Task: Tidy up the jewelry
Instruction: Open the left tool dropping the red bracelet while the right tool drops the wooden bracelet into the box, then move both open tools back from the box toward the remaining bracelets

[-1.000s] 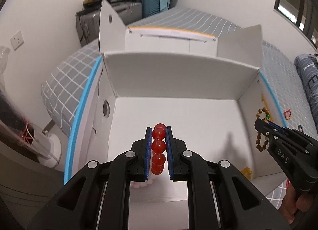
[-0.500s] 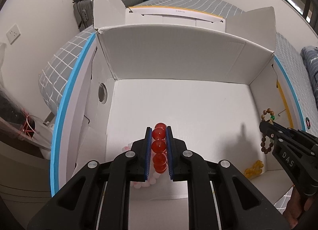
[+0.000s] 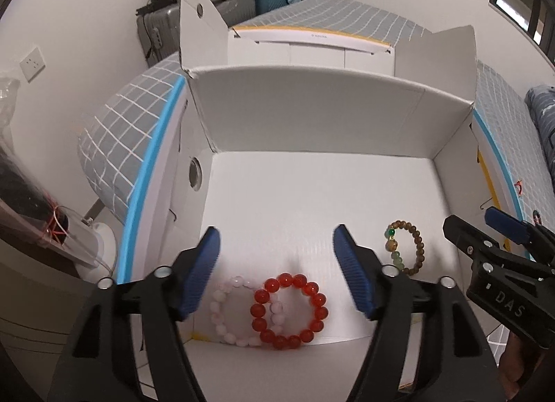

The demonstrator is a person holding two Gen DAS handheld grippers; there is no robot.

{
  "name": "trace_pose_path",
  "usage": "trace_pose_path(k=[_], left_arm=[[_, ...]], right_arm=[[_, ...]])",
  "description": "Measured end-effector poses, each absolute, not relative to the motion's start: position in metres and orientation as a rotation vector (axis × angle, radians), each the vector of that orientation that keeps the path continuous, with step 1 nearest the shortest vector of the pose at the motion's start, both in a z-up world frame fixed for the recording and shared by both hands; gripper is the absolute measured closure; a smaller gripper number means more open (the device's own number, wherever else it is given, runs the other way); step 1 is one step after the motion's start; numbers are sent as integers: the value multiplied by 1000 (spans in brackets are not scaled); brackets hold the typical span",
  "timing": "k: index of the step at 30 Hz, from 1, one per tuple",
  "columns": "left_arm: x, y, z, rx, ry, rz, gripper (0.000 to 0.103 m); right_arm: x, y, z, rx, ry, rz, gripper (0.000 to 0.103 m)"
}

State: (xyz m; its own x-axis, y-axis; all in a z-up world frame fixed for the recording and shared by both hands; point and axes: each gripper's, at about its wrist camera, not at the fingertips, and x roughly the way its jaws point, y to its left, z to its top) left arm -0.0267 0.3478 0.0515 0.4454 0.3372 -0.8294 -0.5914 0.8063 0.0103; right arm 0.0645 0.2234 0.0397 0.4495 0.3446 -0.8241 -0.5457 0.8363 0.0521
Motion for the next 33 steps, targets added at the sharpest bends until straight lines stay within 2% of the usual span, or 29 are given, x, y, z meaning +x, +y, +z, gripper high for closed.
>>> trace_pose_path(k=[6, 12, 33], left_arm=[[-31, 341, 59, -261, 906, 590, 11], [-31, 333, 66, -245, 879, 587, 6], [-5, 248, 97, -181, 827, 433, 6]], right_arm=[[61, 220, 48, -242, 912, 532, 17], [62, 207, 57, -227, 875, 496, 9], [71, 97, 90, -114, 834, 350, 8]])
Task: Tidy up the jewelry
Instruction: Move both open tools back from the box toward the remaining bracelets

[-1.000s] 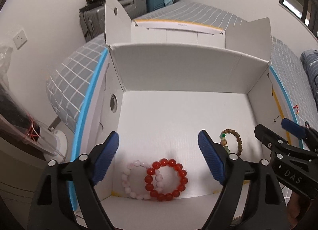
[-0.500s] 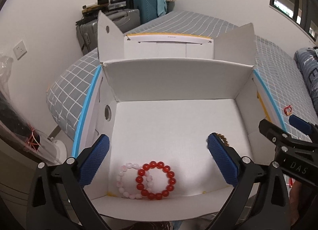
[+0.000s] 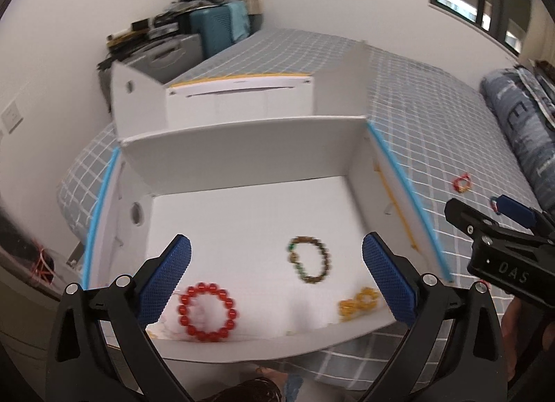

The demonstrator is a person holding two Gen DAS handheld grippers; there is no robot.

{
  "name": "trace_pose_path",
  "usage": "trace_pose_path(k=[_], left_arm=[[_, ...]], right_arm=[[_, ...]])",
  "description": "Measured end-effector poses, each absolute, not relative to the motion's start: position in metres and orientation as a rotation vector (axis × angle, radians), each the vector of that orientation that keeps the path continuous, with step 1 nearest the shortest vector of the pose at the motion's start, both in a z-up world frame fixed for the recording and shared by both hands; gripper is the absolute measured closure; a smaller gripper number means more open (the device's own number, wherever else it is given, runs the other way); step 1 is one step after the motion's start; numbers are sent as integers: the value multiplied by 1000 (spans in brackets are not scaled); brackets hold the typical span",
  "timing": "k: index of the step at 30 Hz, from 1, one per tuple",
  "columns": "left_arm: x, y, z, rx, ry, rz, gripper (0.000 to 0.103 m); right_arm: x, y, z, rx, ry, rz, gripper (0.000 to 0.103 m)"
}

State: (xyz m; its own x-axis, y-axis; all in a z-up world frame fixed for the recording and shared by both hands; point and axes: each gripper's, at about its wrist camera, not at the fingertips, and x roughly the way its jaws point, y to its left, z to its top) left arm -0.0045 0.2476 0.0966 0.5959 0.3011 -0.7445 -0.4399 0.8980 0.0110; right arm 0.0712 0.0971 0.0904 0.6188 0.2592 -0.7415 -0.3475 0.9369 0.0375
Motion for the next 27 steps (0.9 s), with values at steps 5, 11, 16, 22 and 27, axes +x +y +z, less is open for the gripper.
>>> trace_pose_path(k=[5, 11, 16, 22, 27], left_arm=[[8, 212, 98, -154, 836, 374, 6], [22, 166, 97, -119, 847, 296, 6], [36, 130, 93, -108, 864, 226, 6], [50, 91, 89, -91, 881, 143, 6], [66, 56, 78, -78, 900, 81, 6]], right_arm=[[77, 56, 96, -90, 832, 286, 8], [86, -2, 98, -45, 836, 204, 8], [97, -41, 93, -20, 856, 147, 8], [111, -82, 79, 8, 895, 117, 8], [126, -105, 67, 21, 949, 131, 8]])
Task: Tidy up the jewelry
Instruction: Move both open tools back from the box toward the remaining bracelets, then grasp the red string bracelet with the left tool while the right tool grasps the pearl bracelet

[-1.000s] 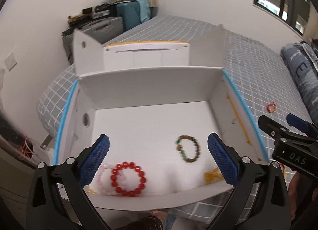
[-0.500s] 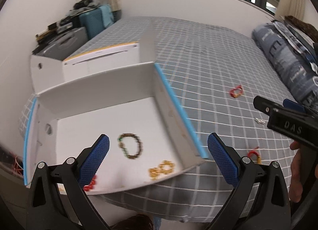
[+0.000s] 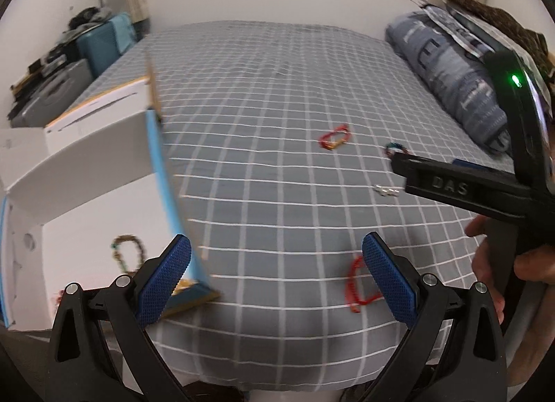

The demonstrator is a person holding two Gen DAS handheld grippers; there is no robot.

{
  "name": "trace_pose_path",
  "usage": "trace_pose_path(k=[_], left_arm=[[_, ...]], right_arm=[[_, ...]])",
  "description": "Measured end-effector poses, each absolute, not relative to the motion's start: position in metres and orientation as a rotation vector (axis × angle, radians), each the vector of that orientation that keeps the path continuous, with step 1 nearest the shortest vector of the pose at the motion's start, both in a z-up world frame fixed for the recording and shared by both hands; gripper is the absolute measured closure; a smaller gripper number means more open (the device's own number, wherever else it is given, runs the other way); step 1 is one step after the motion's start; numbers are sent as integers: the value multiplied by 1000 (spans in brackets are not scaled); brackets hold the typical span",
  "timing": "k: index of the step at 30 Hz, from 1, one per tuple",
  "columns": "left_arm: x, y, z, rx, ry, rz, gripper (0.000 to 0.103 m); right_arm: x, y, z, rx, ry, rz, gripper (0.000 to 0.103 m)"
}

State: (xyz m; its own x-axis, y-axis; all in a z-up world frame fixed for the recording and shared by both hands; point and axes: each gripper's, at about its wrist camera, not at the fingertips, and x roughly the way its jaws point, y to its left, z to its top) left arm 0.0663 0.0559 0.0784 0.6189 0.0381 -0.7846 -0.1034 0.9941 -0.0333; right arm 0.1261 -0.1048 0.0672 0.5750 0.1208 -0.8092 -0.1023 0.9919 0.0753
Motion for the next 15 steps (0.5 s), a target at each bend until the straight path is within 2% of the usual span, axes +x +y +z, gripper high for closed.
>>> trace_pose_path(k=[15], left_arm=[[107, -9, -6, -39, 1053, 22, 6]], right_arm=[[170, -138, -3, 41, 1071, 160, 8]])
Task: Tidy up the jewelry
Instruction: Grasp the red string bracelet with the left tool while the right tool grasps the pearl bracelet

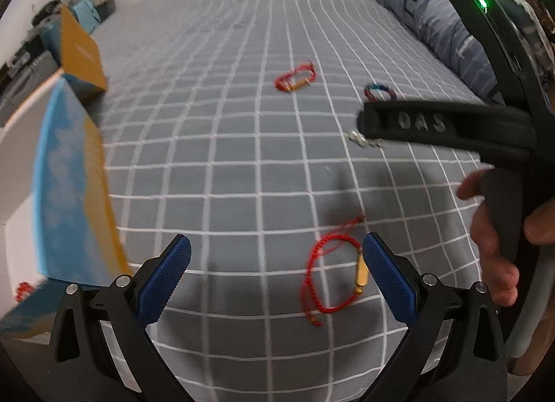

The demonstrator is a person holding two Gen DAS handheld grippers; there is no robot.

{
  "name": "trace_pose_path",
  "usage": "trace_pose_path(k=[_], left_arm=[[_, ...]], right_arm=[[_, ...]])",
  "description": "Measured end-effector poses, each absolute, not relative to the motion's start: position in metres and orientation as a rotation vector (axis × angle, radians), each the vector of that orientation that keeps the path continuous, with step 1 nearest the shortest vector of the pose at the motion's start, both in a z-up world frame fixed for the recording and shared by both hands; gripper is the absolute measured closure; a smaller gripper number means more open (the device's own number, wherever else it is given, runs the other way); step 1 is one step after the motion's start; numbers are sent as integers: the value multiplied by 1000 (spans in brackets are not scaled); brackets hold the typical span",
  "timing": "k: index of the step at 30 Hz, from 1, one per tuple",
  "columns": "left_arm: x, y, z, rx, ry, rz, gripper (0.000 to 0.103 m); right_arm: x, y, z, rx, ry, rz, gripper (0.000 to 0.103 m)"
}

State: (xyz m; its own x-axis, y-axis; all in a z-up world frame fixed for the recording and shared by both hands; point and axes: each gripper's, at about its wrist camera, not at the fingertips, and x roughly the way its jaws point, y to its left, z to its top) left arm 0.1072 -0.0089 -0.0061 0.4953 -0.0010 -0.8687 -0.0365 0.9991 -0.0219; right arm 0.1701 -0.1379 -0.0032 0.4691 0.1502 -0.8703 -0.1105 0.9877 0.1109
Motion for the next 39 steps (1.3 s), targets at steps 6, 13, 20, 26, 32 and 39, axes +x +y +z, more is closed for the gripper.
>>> trace_pose_path(k=[6, 13, 20, 26, 32, 39], left_arm=[[112, -16, -32, -31, 1092, 17, 6], [118, -20, -53, -45, 1133, -9, 6], [121, -21, -63, -43, 1140, -23, 6], [120, -23, -64, -39, 1150, -34, 36], [120, -19, -63, -25, 1166, -31, 66], [116, -25, -60, -9, 1172, -46, 96]], right_arm=[[182, -134, -20, 31, 1081, 164, 8], [197, -132, -38, 9, 1102, 156, 11], [207, -132, -51, 17, 1138, 158, 24], [211, -133, -58, 9, 1150, 149, 36], [211, -135, -58, 17, 1149, 140, 49], [210, -136, -57, 14, 1157, 133, 71]])
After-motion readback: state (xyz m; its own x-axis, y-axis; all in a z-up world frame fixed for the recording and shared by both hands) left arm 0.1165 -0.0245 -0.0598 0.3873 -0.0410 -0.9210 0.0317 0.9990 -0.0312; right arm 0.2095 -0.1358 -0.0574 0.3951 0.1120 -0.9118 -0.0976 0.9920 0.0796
